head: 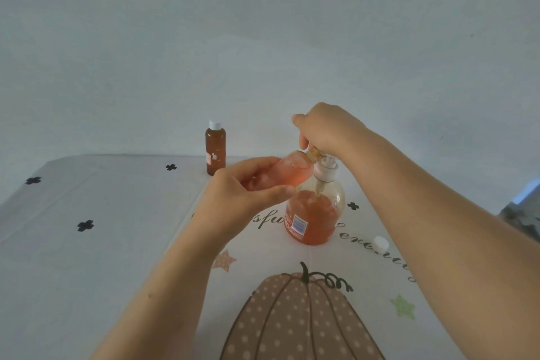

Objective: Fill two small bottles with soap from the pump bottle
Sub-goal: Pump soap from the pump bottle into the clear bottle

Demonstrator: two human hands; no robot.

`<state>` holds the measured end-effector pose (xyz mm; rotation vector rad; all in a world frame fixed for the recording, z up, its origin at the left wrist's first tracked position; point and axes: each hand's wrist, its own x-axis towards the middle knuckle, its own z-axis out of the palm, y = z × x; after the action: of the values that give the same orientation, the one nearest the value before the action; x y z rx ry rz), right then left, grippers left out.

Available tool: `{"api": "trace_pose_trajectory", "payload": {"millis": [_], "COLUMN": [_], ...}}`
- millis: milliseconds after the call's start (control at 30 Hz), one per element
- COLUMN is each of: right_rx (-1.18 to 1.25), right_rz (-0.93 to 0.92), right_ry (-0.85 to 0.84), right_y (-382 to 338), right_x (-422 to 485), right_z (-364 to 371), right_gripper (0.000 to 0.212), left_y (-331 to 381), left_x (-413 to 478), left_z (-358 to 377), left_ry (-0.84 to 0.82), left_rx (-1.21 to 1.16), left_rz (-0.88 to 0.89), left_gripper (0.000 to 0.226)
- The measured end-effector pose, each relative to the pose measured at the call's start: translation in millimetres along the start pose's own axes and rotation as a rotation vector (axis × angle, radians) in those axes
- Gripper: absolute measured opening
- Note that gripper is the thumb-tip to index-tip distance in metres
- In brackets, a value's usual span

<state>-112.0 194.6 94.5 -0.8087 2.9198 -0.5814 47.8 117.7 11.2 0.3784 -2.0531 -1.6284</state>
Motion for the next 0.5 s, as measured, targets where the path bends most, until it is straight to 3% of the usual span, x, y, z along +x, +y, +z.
{"api": "trace_pose_trajectory", "payload": {"millis": [500], "right_rx": [-0.028], "right_rz": [0.043], "right_ry": [-0.008], "right_y": [-0.8], "right_x": [-4.5], "right_z": [2.2], "right_gripper": [0.038], "left_y": [0.0], "left_x": [0.8], "left_z": [-0.9], "left_ry": [-0.030], "left_rx": [-0.028], "left_rz": [-0.006], "left_gripper": [0.032]}}
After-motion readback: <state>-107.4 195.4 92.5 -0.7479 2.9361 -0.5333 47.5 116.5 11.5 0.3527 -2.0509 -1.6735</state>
